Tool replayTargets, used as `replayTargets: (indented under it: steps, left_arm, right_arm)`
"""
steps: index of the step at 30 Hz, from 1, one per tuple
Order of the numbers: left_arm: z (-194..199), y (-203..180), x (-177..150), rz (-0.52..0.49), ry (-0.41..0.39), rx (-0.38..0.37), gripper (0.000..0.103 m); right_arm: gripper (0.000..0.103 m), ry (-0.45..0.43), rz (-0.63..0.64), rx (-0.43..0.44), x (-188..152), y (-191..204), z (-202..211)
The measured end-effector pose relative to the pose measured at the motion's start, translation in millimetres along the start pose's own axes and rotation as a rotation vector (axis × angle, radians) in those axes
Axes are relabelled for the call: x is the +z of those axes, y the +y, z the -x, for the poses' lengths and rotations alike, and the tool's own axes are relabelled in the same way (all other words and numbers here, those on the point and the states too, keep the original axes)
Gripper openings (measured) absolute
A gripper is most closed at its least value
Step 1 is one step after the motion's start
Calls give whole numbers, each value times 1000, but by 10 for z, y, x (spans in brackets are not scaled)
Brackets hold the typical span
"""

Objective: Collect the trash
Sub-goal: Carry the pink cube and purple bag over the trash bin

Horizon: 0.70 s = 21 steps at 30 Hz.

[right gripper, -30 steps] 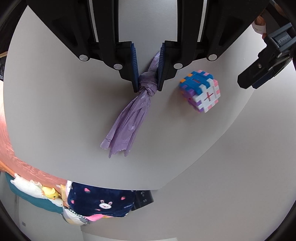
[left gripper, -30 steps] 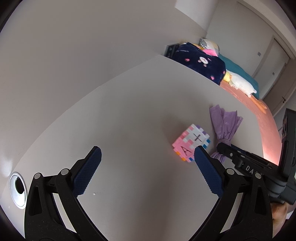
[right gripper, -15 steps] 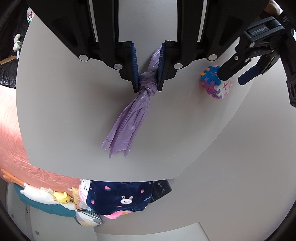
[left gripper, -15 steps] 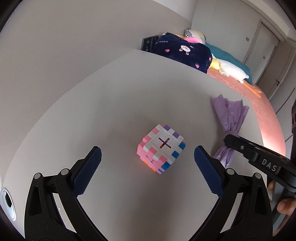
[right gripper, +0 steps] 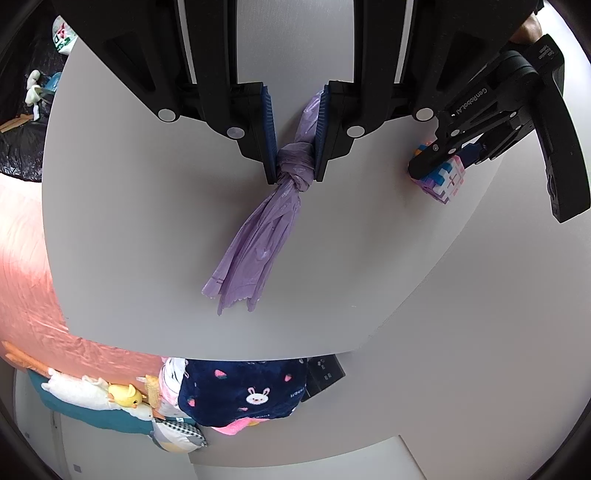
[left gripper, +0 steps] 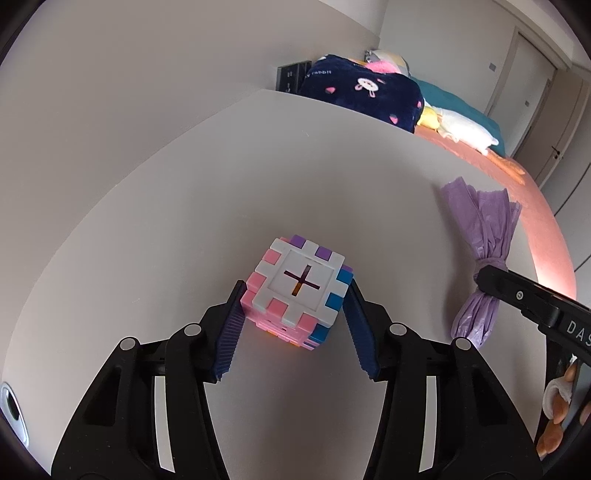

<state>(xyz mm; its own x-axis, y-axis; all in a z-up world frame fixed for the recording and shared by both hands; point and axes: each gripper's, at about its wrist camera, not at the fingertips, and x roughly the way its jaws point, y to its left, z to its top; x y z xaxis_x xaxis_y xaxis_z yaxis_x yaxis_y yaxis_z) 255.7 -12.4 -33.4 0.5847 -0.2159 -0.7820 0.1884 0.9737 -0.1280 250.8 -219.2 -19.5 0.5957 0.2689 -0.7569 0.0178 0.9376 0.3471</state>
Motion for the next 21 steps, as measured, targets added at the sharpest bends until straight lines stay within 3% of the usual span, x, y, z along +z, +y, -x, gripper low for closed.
replayTargets:
  steps: [21]
  left_arm:
    - [726,-488,-230,-17,-59,-27,51]
  right_arm:
    - [21,-71,1,48,-239,-47,740]
